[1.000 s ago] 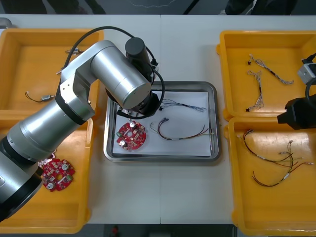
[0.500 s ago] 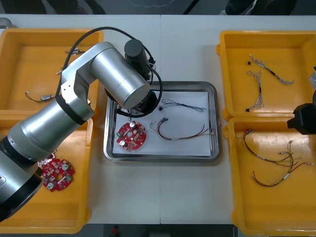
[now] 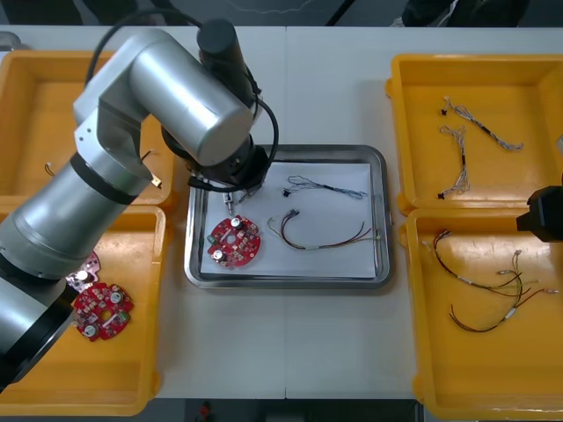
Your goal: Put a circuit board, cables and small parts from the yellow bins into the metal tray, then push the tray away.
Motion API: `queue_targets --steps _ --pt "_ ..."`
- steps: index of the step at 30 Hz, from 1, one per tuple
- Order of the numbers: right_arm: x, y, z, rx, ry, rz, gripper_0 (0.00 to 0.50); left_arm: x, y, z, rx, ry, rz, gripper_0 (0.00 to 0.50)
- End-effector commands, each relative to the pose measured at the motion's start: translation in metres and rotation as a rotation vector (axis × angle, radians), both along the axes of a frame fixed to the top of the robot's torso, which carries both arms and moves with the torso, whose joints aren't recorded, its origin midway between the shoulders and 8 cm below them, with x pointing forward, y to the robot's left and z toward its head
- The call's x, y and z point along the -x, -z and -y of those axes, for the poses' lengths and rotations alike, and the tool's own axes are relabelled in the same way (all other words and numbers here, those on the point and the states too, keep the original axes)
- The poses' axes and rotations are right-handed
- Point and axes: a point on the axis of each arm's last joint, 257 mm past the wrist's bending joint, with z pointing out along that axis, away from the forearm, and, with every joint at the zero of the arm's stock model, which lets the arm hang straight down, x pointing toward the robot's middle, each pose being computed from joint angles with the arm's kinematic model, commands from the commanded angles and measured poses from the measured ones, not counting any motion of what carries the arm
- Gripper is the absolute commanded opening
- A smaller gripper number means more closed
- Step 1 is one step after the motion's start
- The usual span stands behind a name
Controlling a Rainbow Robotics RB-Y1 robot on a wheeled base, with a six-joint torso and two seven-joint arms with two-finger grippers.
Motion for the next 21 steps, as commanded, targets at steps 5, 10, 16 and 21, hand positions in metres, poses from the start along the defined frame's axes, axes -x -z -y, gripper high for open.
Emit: queue_targets --steps 5,10,16,21 --pt "0.005 -0.022 0.007 0.006 0.005 0.032 0.5 0.019 -0.081 -0.033 0.122 -0.081 0.036 0.5" --pt "0.004 -0.026 -0.008 -0.005 -0.057 0.022 0.5 0.02 -0.102 -0.054 0.133 -0.077 0.084 0.5" --pt "0.0 -0.026 -0.041 0.035 -0.168 0.011 0.5 0.031 -0.112 -0.096 0.133 -0.084 0.13 0.5" --pt "-0.009 -0.032 -0.084 0.07 -0.299 0.015 0.5 0.039 -0.116 -0.141 0.11 -0.092 0.146 0.5"
